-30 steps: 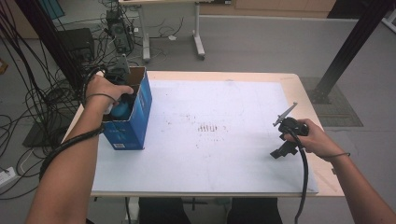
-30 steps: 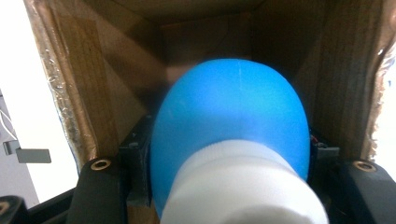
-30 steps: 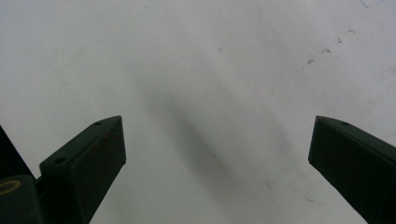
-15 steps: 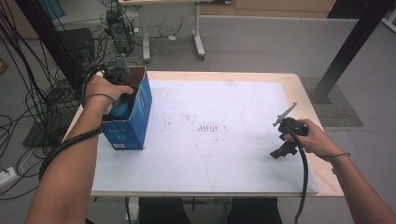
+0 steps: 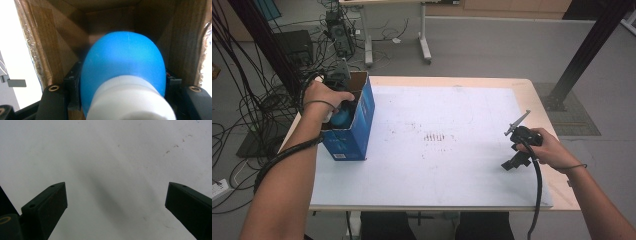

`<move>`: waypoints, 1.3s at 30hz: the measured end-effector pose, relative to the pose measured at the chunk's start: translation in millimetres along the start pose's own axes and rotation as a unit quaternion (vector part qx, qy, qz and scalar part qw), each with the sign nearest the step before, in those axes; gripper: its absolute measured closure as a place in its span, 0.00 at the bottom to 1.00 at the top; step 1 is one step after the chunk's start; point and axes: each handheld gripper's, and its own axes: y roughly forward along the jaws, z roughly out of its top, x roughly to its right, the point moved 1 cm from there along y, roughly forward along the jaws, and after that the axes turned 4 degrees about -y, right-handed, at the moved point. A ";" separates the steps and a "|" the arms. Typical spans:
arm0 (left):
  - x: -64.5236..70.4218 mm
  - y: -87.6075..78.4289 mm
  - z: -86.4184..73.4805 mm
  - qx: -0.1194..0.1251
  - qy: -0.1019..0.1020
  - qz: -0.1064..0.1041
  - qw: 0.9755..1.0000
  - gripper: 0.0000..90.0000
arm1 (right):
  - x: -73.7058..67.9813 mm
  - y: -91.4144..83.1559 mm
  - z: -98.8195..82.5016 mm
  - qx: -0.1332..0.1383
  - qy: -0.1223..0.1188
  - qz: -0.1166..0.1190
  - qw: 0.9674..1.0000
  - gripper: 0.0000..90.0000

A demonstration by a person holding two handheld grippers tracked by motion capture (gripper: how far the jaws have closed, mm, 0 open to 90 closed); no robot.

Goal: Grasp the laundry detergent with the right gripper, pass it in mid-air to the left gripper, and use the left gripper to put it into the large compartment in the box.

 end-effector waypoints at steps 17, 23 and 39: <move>-1.5 0.4 -0.1 -0.001 -0.003 -0.005 1.000 0.37 | 0.3 1.2 1.7 -0.004 -0.004 -0.001 1.000 0.04; -2.5 -3.0 -0.6 -0.001 -0.005 -0.009 1.000 0.36 | 0.5 1.7 2.6 -0.006 -0.003 0.000 1.000 0.04; -0.8 -37.6 -5.0 0.020 0.000 -0.021 1.000 0.36 | -1.5 0.7 6.7 -0.007 -0.009 -0.001 1.000 0.04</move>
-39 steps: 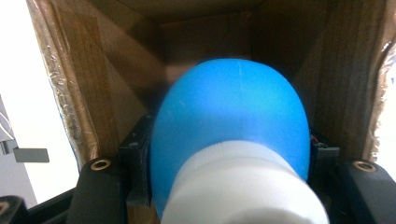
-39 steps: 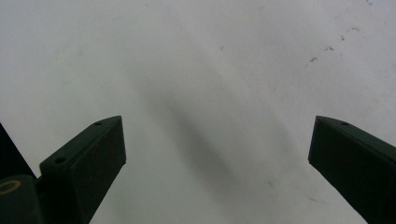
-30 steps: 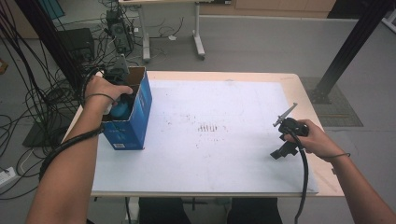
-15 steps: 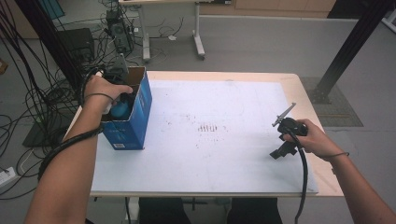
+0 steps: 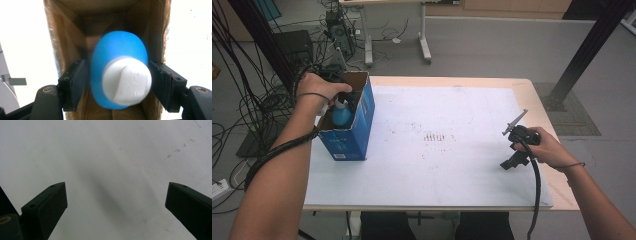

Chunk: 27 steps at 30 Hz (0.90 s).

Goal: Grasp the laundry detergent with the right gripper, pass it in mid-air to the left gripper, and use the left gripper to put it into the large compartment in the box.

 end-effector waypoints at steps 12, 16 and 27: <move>11.8 -35.6 -7.9 0.014 0.022 0.003 1.000 0.30 | -1.6 -0.7 3.4 0.000 -0.002 0.000 1.000 0.04; 16.6 -49.5 -11.7 0.025 0.030 0.010 0.999 0.28 | -2.0 -0.7 4.7 -0.002 -0.005 -0.002 1.000 0.04; 29.6 -75.3 -23.8 0.042 0.052 0.003 0.998 0.14 | -2.5 -8.9 8.5 -0.007 -0.006 -0.011 1.000 0.04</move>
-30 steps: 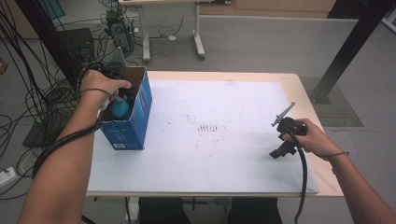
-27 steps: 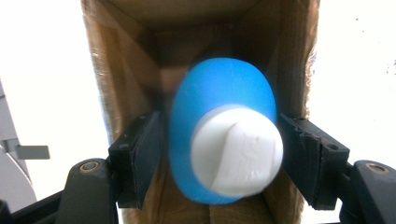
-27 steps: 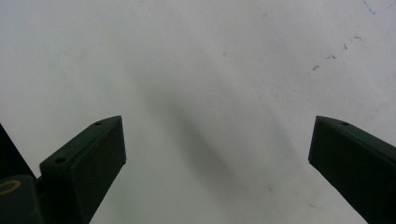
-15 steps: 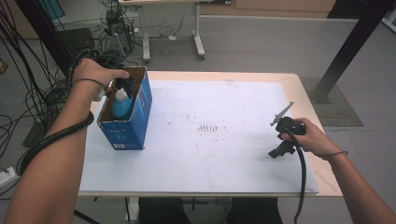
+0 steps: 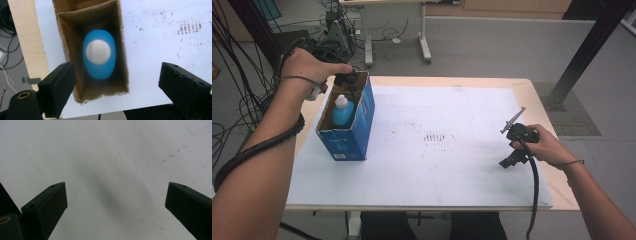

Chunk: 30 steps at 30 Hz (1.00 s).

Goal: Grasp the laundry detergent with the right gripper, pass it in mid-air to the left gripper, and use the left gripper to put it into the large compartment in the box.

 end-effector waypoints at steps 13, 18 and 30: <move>45.9 -9.1 -13.4 0.011 0.069 -0.014 0.997 0.05 | -1.4 -6.1 4.1 0.006 0.002 0.001 1.000 0.04; 69.2 -2.5 -16.2 0.009 0.106 -0.026 0.994 0.05 | -1.7 -2.5 7.5 0.006 -0.002 0.002 1.000 0.04; 119.2 29.7 -15.2 -0.001 0.154 -0.053 0.987 0.07 | -3.0 0.2 5.6 0.006 0.002 0.004 1.000 0.04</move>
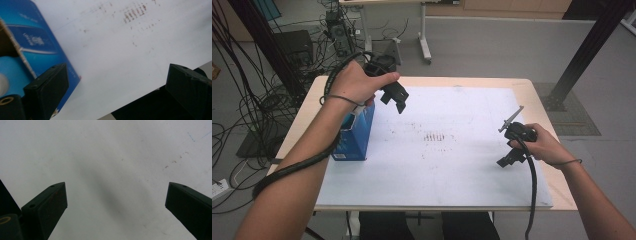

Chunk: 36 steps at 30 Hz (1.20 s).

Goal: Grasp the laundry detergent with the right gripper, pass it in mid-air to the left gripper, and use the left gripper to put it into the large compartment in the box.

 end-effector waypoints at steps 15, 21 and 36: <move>39.8 38.7 4.4 -0.018 0.046 -0.020 0.999 0.06 | 0.8 -1.1 -3.2 -0.002 0.002 0.002 1.000 0.04; 45.0 55.4 8.1 -0.019 0.048 -0.015 0.999 0.06 | 1.5 -0.6 -3.9 -0.002 0.002 0.001 1.000 0.04; 32.9 103.7 20.1 -0.010 0.021 -0.009 1.000 0.07 | 0.5 2.3 -6.6 0.003 0.008 0.004 1.000 0.04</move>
